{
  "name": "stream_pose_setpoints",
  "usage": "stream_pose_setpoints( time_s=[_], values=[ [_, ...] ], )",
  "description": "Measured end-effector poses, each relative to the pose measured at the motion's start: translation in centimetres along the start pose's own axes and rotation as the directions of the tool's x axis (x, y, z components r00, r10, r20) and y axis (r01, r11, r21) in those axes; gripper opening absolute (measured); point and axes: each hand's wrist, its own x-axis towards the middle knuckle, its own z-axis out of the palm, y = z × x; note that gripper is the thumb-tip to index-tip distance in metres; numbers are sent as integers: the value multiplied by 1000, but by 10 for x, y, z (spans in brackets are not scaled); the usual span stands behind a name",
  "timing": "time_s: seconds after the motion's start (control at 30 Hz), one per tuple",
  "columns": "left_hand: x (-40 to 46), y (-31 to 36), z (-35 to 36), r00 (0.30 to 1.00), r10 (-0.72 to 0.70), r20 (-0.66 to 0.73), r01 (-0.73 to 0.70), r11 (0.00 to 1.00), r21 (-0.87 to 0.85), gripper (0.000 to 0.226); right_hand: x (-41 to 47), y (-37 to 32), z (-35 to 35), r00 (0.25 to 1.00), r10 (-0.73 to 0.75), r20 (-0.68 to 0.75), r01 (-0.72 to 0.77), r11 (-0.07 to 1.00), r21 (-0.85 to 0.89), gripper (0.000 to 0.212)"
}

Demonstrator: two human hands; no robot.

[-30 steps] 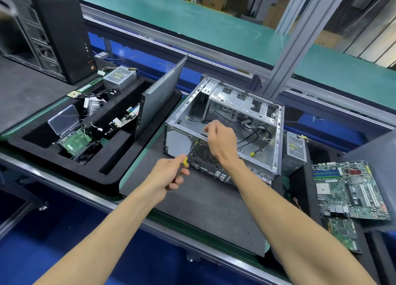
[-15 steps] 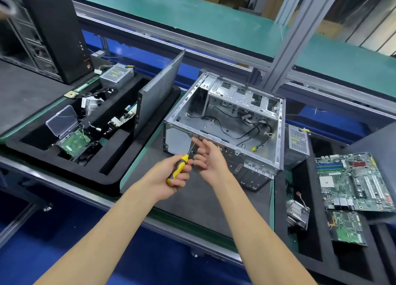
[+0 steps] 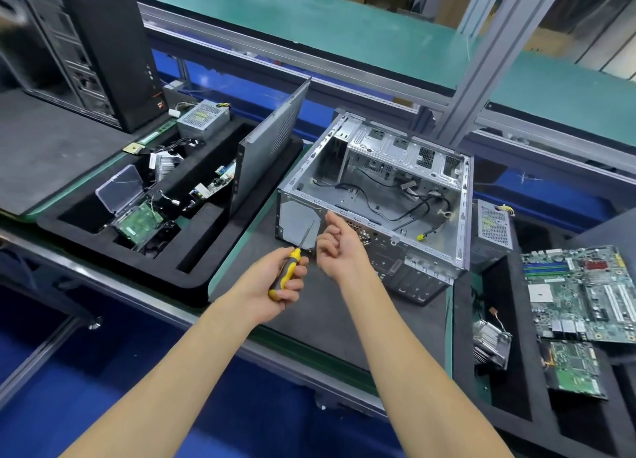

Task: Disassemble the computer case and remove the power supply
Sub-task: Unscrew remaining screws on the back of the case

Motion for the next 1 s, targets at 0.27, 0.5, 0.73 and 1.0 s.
stream_pose_setpoints(
  time_s=[0.27,0.5,0.73,1.0],
  values=[
    [-7,0,-11,1000,17,-22,-18,999,-29,26,-5,3,-9,998,-39,55,29,986,163,14],
    [-8,-1,-14,1000,12,-15,-13,1000,-13,26,-8,6,-2,995,-97,14,96,993,73,14],
    [-4,-8,-14,999,28,-27,-28,999,17,27,-16,1,-27,934,-355,44,318,767,-557,12],
    [22,-37,-4,1000,-7,30,0,971,239,31,-50,-20,-121,809,-566,158,390,317,-865,8]
  ],
)
